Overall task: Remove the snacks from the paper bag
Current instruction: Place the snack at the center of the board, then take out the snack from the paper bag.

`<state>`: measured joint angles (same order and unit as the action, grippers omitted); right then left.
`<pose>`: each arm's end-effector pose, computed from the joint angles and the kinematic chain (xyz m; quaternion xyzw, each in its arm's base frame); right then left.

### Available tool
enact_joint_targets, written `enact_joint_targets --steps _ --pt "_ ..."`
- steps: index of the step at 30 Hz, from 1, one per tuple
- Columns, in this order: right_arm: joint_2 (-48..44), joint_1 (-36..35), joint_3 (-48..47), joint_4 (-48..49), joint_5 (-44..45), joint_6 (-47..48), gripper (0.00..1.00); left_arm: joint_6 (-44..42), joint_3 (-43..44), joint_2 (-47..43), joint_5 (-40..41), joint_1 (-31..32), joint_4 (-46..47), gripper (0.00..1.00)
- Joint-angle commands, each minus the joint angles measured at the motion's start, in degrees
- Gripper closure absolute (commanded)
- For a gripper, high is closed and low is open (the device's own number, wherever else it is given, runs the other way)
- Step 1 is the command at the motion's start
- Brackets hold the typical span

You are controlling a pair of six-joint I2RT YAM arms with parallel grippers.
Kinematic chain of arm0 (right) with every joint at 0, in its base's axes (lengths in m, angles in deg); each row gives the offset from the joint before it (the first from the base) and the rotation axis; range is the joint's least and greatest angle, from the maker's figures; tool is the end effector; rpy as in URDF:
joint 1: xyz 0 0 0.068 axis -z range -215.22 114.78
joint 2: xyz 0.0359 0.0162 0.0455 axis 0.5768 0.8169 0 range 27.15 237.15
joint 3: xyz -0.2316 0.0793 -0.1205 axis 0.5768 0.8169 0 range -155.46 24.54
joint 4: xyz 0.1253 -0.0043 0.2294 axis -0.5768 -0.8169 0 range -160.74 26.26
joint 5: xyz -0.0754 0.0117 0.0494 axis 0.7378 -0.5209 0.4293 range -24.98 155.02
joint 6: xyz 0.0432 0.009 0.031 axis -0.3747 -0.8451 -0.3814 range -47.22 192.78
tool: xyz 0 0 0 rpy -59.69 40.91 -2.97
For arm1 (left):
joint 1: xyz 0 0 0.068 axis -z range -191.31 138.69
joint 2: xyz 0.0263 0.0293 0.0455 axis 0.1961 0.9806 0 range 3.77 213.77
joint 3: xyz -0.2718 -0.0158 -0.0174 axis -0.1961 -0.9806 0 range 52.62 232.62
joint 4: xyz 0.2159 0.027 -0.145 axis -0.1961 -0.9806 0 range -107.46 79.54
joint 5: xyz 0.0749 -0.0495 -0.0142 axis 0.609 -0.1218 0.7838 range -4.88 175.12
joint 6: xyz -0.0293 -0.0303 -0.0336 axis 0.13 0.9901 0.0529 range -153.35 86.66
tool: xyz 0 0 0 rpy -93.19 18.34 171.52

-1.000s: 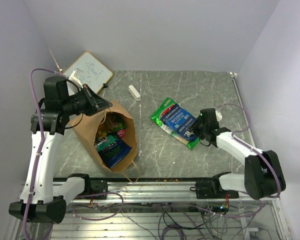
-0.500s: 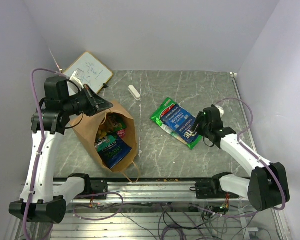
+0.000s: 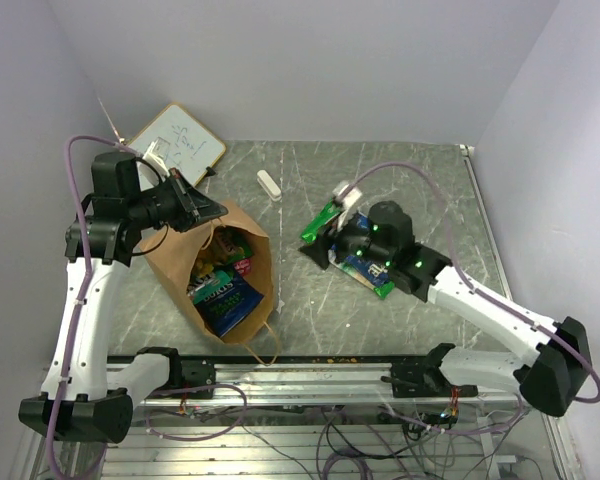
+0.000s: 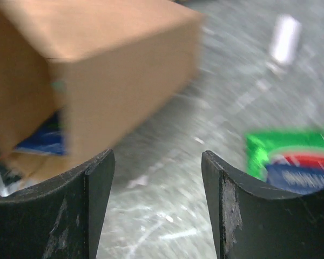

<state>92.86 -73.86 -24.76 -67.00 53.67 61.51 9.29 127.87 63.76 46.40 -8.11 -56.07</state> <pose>0.2033 0.1714 0.3058 -0.2478 0.7770 0.3150 0.4855 0.1948 -0.0331 0.4131 -0.1210 0.8261 -0.4476 0.3202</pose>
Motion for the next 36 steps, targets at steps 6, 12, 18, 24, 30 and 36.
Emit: enact_joint_targets --steps 6,12,18,24,30,36 --pt "4.4 -24.9 -3.0 7.9 -15.7 39.4 0.31 -0.6 0.1 0.2 -0.5 -0.1 1.5 0.93" --pt "15.1 -31.9 -11.7 -2.7 -11.6 57.4 0.29 -0.5 0.0 -0.6 0.4 -0.1 1.3 0.93" --pt "23.3 -32.4 -16.6 -7.5 -8.9 68.1 0.29 -1.0 1.7 -0.1 0.8 -0.1 0.2 0.93" --pt "27.8 -32.5 -19.3 -13.5 -11.1 74.2 0.31 -1.9 3.1 -0.1 1.3 -0.1 -0.7 0.93" --pt "29.9 -32.6 -18.8 -13.3 -8.4 75.9 0.34 -1.1 2.9 -0.3 1.2 -0.1 -0.5 0.93" --pt "31.7 -33.4 -17.5 -7.3 -5.7 74.8 0.37 -1.2 2.2 -1.9 2.3 -0.1 -1.4 0.93"
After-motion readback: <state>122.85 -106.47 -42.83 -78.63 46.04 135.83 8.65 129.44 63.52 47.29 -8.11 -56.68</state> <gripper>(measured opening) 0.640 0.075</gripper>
